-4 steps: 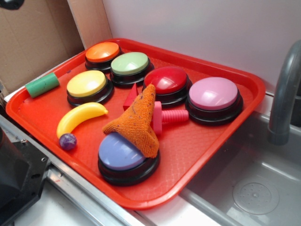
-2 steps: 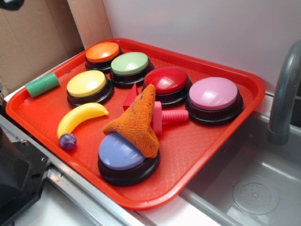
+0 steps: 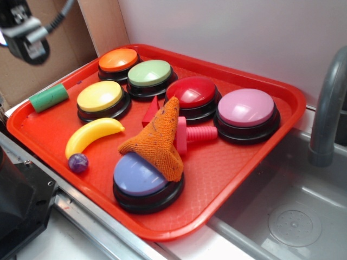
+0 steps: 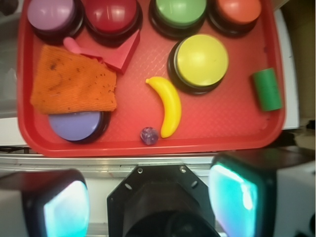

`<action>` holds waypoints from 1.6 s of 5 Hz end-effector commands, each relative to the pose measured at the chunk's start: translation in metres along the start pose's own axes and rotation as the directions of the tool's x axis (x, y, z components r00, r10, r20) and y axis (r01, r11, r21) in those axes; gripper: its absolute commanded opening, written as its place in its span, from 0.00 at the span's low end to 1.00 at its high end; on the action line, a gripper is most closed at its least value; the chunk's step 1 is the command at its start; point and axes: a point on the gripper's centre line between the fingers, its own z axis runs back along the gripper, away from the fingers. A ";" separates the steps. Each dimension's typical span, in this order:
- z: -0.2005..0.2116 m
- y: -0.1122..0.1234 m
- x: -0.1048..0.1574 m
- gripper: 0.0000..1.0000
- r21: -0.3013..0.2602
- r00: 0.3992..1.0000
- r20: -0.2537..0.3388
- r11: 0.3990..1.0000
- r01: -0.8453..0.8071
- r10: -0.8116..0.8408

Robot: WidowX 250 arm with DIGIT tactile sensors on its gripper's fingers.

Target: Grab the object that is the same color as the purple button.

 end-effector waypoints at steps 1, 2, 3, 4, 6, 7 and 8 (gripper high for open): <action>-0.065 0.011 -0.002 1.00 0.071 0.997 -0.034 0.995 -0.067 0.070; -0.090 0.012 -0.004 1.00 0.091 0.995 -0.046 0.992 -0.088 0.092; -0.109 0.013 -0.004 1.00 0.114 0.989 -0.061 0.985 -0.129 0.136; -0.124 0.013 -0.004 1.00 0.117 0.983 -0.051 0.979 -0.168 0.175; -0.146 0.015 -0.008 1.00 0.141 0.967 -0.067 0.962 -0.235 0.246; -0.152 0.015 -0.006 1.00 0.147 0.960 -0.062 0.954 -0.263 0.274; -0.158 0.014 -0.004 1.00 0.139 0.954 -0.064 0.949 -0.281 0.292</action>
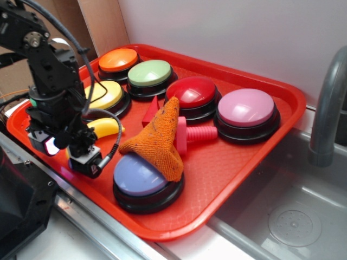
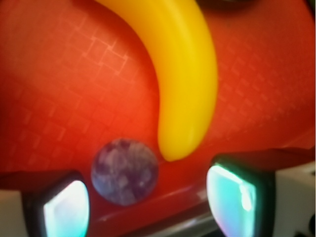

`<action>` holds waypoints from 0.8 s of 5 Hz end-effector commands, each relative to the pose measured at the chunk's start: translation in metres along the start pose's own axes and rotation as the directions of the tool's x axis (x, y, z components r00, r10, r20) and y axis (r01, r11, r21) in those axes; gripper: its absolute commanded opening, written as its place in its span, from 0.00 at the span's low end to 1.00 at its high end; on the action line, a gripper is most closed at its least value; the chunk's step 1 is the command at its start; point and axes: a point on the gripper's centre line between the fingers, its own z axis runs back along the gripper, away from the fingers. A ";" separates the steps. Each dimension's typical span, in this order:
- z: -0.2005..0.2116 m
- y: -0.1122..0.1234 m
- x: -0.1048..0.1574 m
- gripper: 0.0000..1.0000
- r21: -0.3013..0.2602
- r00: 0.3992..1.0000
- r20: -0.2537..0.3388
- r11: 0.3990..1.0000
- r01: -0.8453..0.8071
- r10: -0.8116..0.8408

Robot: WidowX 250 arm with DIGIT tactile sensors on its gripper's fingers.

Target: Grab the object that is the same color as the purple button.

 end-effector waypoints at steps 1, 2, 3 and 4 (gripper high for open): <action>-0.005 -0.001 0.005 0.20 0.001 0.999 0.017 0.999 -0.042 0.042; -0.006 -0.002 0.003 0.00 0.003 0.998 0.026 0.998 -0.061 0.061; -0.003 -0.001 0.003 0.00 0.003 0.996 0.032 0.997 -0.079 0.079; 0.014 0.002 0.007 0.00 0.003 0.996 0.049 0.997 -0.071 0.071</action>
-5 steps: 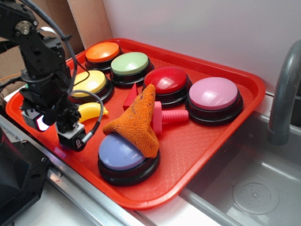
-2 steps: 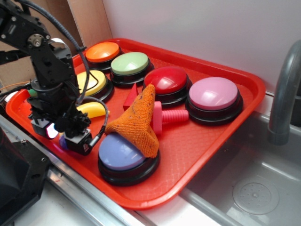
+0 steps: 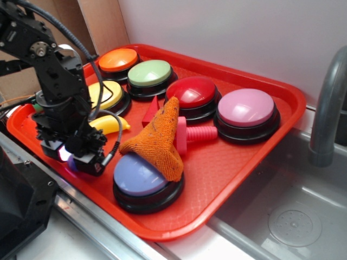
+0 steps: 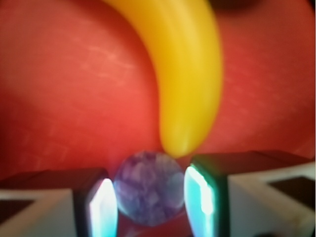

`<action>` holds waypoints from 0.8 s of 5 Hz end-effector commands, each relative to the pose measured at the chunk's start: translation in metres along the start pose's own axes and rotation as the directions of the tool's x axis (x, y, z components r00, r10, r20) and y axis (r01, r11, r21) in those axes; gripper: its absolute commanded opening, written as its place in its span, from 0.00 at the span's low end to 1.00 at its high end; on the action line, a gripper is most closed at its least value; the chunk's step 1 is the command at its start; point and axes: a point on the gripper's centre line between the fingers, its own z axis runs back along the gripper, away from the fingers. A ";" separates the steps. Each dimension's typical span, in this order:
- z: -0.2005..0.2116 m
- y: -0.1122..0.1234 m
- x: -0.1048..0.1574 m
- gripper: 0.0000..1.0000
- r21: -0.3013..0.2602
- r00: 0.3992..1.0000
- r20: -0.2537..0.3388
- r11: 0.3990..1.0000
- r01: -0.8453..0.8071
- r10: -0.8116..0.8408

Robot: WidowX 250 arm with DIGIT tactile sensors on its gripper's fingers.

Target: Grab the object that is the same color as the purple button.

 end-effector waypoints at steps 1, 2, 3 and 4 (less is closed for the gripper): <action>0.048 0.002 0.015 0.00 -0.060 0.997 0.066 0.997 0.038 -0.034; 0.089 0.001 0.031 0.00 -0.083 0.989 0.115 0.991 0.107 -0.097; 0.121 0.002 0.050 0.00 -0.114 0.985 0.130 0.986 0.125 -0.110; 0.141 0.013 0.064 0.00 -0.133 0.981 0.146 0.981 0.144 -0.125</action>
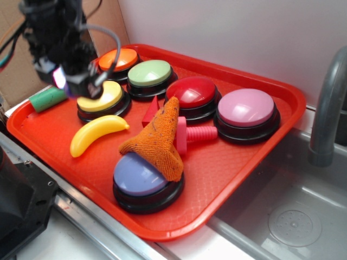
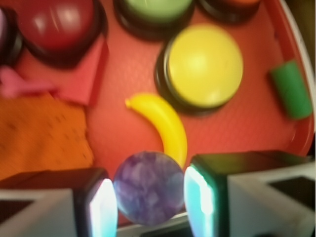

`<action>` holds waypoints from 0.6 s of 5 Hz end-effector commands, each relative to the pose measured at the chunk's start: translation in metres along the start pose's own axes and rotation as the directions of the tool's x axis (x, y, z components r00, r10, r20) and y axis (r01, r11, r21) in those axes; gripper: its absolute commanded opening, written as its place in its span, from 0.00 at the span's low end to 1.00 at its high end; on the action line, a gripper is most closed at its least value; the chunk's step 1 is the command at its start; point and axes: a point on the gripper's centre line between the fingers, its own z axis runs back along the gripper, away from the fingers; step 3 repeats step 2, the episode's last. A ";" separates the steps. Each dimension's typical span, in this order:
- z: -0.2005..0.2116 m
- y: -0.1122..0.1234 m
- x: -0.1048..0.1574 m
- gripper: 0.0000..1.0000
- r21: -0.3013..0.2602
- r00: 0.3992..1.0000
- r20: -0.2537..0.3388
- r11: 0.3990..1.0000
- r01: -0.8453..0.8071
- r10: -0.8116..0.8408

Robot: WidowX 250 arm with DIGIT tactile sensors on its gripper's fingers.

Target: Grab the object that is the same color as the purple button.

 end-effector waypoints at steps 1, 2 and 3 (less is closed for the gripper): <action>0.032 0.017 0.025 0.00 -0.031 0.997 0.071 0.999 0.014 -0.012; 0.024 0.021 0.022 0.50 0.003 0.999 0.037 1.000 0.015 -0.015; 0.024 0.021 0.022 0.50 0.003 0.999 0.037 1.000 0.015 -0.015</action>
